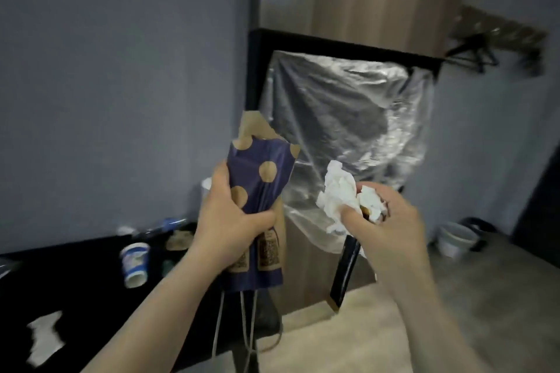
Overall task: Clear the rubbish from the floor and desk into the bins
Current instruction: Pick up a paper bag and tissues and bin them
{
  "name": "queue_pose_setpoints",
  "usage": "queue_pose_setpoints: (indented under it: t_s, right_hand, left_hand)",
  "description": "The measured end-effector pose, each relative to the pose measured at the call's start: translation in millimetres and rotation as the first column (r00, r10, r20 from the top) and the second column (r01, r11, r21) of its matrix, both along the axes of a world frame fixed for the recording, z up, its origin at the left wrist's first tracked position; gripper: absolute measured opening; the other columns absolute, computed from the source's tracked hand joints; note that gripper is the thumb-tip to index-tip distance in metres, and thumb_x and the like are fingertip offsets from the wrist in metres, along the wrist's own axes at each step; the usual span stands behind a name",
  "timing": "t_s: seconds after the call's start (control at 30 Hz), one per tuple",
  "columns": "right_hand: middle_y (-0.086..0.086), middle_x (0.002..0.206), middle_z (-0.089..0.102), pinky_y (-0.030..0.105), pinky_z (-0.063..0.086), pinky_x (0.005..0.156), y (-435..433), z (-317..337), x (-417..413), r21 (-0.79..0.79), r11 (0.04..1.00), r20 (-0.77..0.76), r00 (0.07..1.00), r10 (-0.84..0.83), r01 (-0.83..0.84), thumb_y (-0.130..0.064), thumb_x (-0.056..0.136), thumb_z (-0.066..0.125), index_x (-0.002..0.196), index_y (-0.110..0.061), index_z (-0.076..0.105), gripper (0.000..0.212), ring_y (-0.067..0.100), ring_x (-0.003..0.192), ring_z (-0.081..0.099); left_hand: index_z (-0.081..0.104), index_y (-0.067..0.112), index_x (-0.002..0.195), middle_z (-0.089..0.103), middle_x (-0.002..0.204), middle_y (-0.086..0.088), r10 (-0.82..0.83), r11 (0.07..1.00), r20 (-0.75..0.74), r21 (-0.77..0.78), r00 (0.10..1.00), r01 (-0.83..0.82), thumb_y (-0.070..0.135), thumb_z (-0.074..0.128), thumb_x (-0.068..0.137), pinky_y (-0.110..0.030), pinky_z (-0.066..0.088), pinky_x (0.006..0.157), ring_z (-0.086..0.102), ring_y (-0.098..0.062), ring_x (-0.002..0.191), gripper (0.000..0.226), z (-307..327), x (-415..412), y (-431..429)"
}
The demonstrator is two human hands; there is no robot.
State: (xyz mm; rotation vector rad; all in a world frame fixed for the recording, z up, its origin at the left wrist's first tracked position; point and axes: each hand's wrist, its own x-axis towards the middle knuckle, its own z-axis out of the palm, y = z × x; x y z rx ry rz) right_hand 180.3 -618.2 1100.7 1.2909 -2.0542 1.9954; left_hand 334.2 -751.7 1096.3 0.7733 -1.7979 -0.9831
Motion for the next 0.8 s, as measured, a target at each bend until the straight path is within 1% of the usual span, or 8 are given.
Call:
queue_pose_setpoints:
  t_s: [0.07,0.17,0.27,0.33,0.43,0.53,0.67,0.8]
  right_hand:
    - [-0.004,0.072,0.066,0.021,0.043,0.052,32.6,7.1,-33.0,-0.009,0.996,-0.027,0.995,-0.092,0.092,-0.011,0.078,0.070,0.081,-0.031,0.067,0.020,0.013,0.060,0.055]
    - [0.001,0.076,0.067,0.037,0.050,0.059,84.7,17.2,-85.3,-0.019,0.976,-0.079,0.973,-0.218,0.217,-0.010,0.079,0.070,0.081,-0.028,0.067,0.018,0.022,0.070,0.060]
    - [-0.009,0.080,0.067,0.038,0.055,0.063,129.8,21.8,-135.3,-0.024,0.953,-0.105,0.947,-0.302,0.302,-0.013,0.080,0.071,0.081,-0.035,0.064,0.023,0.016,0.075,0.062]
    - [-0.015,0.081,0.065,0.031,0.056,0.063,159.2,22.8,-164.1,-0.025,0.938,-0.107,0.932,-0.346,0.345,-0.014,0.080,0.071,0.080,-0.040,0.062,0.028,0.011,0.078,0.062]
    - [-0.012,0.080,0.066,0.025,0.053,0.059,199.3,21.3,-202.4,-0.042,0.910,-0.099,0.905,-0.414,0.412,-0.014,0.080,0.072,0.081,-0.039,0.064,0.026,0.012,0.074,0.063]
    - [-0.008,0.078,0.066,0.027,0.052,0.058,230.7,14.6,-239.7,-0.038,0.866,-0.092,0.861,-0.500,0.499,-0.014,0.079,0.071,0.083,-0.033,0.066,0.021,0.014,0.071,0.062]
    - [-0.009,0.076,0.066,0.027,0.053,0.059,251.0,2.8,-284.4,-0.005,0.812,-0.090,0.808,-0.582,0.584,-0.014,0.079,0.071,0.086,-0.032,0.067,0.020,0.011,0.069,0.062]
    - [-0.008,0.073,0.066,0.024,0.052,0.056,247.8,-7.4,-332.7,0.004,0.757,-0.090,0.755,-0.650,0.653,-0.016,0.078,0.071,0.087,-0.030,0.067,0.018,0.006,0.064,0.061]
  left_hand:
    - [0.028,0.038,0.131,0.046,0.099,0.029,-0.094,0.996,-0.017,-0.010,0.995,0.094,0.011,0.078,0.070,-0.007,0.038,0.057,0.049,0.008,0.080,0.083,9.4,-46.0,17.9]
    - [0.021,0.038,0.144,0.053,0.121,0.013,-0.227,0.974,-0.031,-0.017,0.973,0.227,0.015,0.080,0.068,-0.028,0.049,0.074,0.056,-0.009,0.099,0.099,13.3,-116.7,54.0]
    - [0.021,0.040,0.144,0.050,0.128,0.015,-0.316,0.949,-0.038,-0.036,0.948,0.315,0.018,0.082,0.066,-0.034,0.047,0.084,0.053,-0.013,0.111,0.101,13.8,-179.4,90.1]
    - [0.021,0.038,0.144,0.050,0.125,0.016,-0.353,0.935,-0.045,-0.051,0.935,0.351,0.017,0.082,0.066,-0.030,0.043,0.080,0.052,-0.012,0.108,0.101,13.7,-218.5,111.5]
    - [0.023,0.038,0.143,0.052,0.114,0.018,-0.407,0.913,-0.047,-0.048,0.912,0.404,0.013,0.081,0.066,-0.023,0.042,0.070,0.054,-0.010,0.101,0.099,11.1,-271.1,138.7]
    - [0.027,0.038,0.138,0.053,0.107,0.023,-0.447,0.894,-0.023,-0.041,0.894,0.446,0.012,0.080,0.065,-0.019,0.042,0.067,0.056,-0.007,0.095,0.094,0.2,-317.7,157.4]
    - [0.024,0.036,0.142,0.056,0.114,0.017,-0.511,0.859,0.013,0.001,0.859,0.511,0.014,0.080,0.064,-0.023,0.046,0.066,0.059,-0.010,0.096,0.098,-9.8,-377.9,165.9]
    - [0.031,0.035,0.137,0.056,0.099,0.022,-0.558,0.830,0.018,0.005,0.829,0.558,0.010,0.079,0.066,-0.021,0.046,0.060,0.057,-0.002,0.085,0.089,-16.1,-437.9,156.7]
